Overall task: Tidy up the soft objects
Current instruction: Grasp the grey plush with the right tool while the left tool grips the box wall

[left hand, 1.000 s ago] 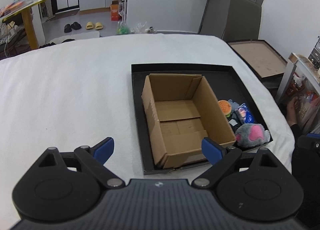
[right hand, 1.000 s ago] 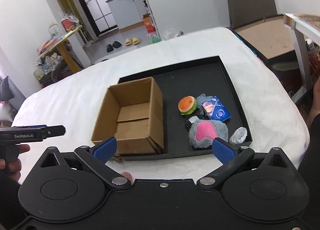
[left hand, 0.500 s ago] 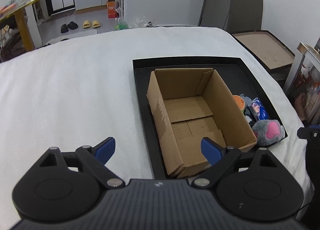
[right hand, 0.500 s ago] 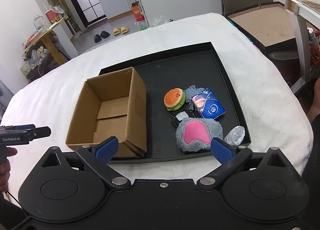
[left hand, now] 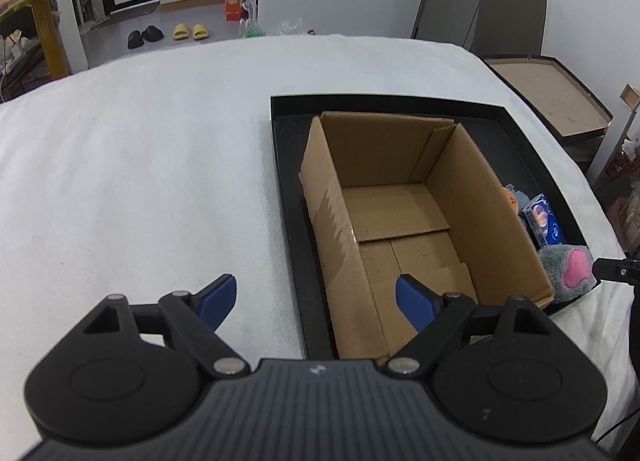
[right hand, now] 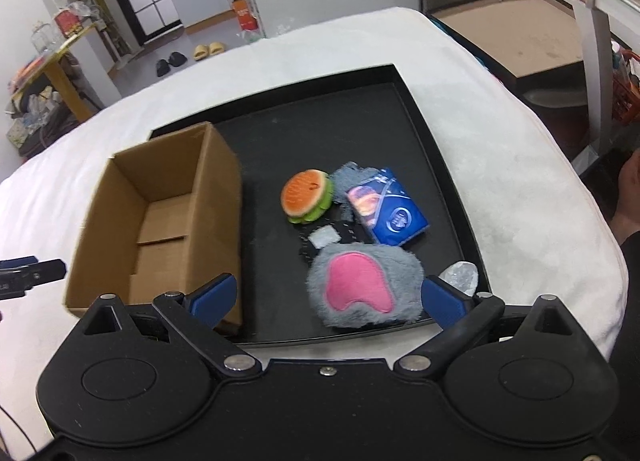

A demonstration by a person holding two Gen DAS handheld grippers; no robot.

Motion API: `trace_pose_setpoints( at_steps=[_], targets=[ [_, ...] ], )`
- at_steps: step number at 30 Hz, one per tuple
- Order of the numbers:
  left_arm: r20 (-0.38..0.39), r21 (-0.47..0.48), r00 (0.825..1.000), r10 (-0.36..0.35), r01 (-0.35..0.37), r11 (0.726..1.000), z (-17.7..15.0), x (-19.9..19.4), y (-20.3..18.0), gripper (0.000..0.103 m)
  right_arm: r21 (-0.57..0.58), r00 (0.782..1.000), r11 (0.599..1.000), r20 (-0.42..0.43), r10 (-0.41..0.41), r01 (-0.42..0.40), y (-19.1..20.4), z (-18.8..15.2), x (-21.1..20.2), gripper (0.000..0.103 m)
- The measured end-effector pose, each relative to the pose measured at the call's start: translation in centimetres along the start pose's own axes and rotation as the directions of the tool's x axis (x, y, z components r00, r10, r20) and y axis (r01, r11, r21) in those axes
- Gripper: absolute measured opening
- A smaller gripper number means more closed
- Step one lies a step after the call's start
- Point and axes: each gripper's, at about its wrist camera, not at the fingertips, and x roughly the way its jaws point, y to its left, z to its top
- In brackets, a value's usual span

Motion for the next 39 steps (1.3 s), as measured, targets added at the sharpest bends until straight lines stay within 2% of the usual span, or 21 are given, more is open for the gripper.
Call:
trace_pose_setpoints(
  at_steps=[7,11,22,25,26,27,30,39],
  targets=[
    [-0.026,-0.034,1.0,-0.006,0.005,0.999,-0.4,1.7,0.2,0.074,0.009,0.999,0.999,-0.026,-0.046,0.046,-1.3,-0.3,2.6,0.099],
    [-0.037,-0.044,0.999,-0.013,0.011,0.999,-0.5,2.7,0.2,0.066,-0.002,0.998,0.999,-0.039,-0.044,0.044,-1.5,-0.5,3.7,0.099],
    [-0.074,-0.066,0.996,-0.04,0.035,0.997,-0.9,4.9,-0.6,0.035,-0.044,0.991,0.996,-0.101,-0.084,0.08,-0.9,-1.5,7.4,0.099],
    [-0.071,-0.07,0.996,-0.044,0.039,0.997,-1.0,5.1,-0.8,0.024,-0.06,0.989,0.995,-0.116,-0.091,0.085,-0.6,-1.9,8.1,0.092],
    [-0.073,-0.071,0.996,-0.044,0.038,0.997,-1.0,5.2,-0.9,0.022,-0.063,0.988,0.994,-0.125,-0.092,0.085,-0.6,-2.1,8.4,0.085],
    [-0.074,-0.073,0.996,-0.047,0.042,0.996,-1.0,5.3,-1.0,0.021,-0.066,0.987,0.994,-0.13,-0.099,0.091,-0.6,-2.2,8.7,0.078],
    [-0.076,-0.086,0.996,-0.052,0.045,0.995,-0.8,5.4,-1.2,0.02,-0.063,0.989,0.994,-0.114,-0.091,0.084,-0.6,-2.1,8.4,0.071],
    [-0.079,-0.111,0.996,-0.031,0.022,0.994,-0.8,4.9,-0.8,0.019,-0.061,0.997,0.997,-0.056,-0.052,0.048,0.4,-1.1,5.9,0.068]
  ],
)
